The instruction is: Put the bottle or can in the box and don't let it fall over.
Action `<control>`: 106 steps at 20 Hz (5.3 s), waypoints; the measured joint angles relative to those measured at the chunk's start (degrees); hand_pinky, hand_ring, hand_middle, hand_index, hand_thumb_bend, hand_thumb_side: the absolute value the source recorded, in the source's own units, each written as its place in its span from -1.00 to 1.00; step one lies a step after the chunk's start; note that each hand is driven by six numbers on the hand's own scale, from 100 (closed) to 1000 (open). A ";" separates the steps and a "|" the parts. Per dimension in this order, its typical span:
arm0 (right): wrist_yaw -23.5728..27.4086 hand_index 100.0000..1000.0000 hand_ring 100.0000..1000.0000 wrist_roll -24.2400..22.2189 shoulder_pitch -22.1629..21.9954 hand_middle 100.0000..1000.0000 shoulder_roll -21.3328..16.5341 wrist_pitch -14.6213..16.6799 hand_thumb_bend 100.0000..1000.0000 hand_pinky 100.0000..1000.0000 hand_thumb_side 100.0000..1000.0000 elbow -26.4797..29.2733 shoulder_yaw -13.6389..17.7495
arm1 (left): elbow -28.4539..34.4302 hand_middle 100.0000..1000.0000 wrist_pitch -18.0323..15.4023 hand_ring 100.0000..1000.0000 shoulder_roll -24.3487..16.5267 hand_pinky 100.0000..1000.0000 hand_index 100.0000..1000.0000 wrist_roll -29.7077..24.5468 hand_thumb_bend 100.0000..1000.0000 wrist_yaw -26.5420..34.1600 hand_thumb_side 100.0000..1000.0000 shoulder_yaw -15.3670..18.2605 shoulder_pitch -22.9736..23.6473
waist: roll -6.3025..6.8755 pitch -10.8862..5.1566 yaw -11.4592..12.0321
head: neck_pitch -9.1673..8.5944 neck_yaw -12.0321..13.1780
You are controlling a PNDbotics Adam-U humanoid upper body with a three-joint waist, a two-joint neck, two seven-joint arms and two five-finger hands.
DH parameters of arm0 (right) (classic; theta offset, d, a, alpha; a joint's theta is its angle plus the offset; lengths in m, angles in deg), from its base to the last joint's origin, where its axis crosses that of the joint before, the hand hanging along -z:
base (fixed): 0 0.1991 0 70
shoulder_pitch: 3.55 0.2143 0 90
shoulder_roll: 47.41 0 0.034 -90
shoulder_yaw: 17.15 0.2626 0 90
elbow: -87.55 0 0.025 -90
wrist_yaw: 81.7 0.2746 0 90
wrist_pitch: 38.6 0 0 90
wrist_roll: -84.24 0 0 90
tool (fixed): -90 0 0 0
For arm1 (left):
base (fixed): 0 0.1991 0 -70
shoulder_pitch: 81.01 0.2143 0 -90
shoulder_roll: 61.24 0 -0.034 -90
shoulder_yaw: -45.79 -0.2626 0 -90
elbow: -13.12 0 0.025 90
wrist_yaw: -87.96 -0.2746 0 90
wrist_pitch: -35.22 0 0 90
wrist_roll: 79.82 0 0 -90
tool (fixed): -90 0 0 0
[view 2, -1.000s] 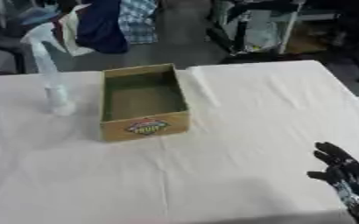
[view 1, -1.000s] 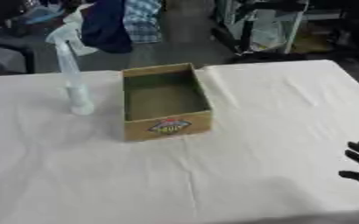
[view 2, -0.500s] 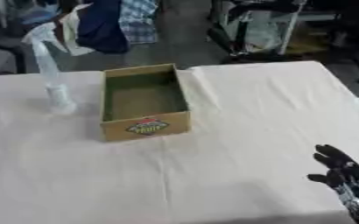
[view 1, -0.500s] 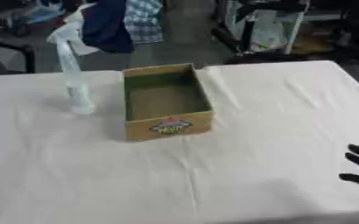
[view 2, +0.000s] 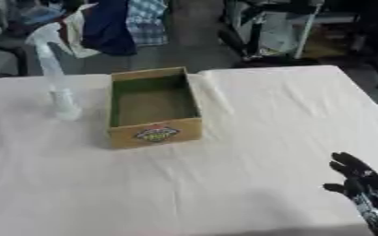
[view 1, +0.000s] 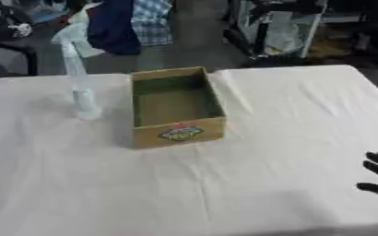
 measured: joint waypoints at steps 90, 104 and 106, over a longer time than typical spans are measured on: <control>0.17 1.00 1.00 -0.22 0.58 0.94 0.45 -0.24 -1.00 0.54 0.17 -0.01 0.01 | 9.62 0.72 -3.17 0.72 3.83 0.69 0.94 2.14 -0.70 -0.82 0.63 -4.81 -0.05 | 0.18 0.65 -1.12 | 0.11 1.05; 0.17 1.00 1.00 -0.23 1.55 0.94 0.95 -0.29 -1.00 0.54 0.21 -0.01 0.00 | 6.74 0.59 -1.38 0.61 6.23 0.63 0.87 6.84 -0.94 -2.65 0.58 -4.51 0.30 | 0.20 1.74 -2.04 | 0.09 1.30; 0.17 1.00 1.00 -0.22 1.55 0.94 0.95 -0.30 -1.00 0.54 0.21 -0.01 0.00 | 6.57 0.56 -1.28 0.58 6.24 0.60 0.86 7.44 -1.00 -2.76 0.56 -4.37 0.36 | 0.23 1.79 -2.05 | 0.09 1.30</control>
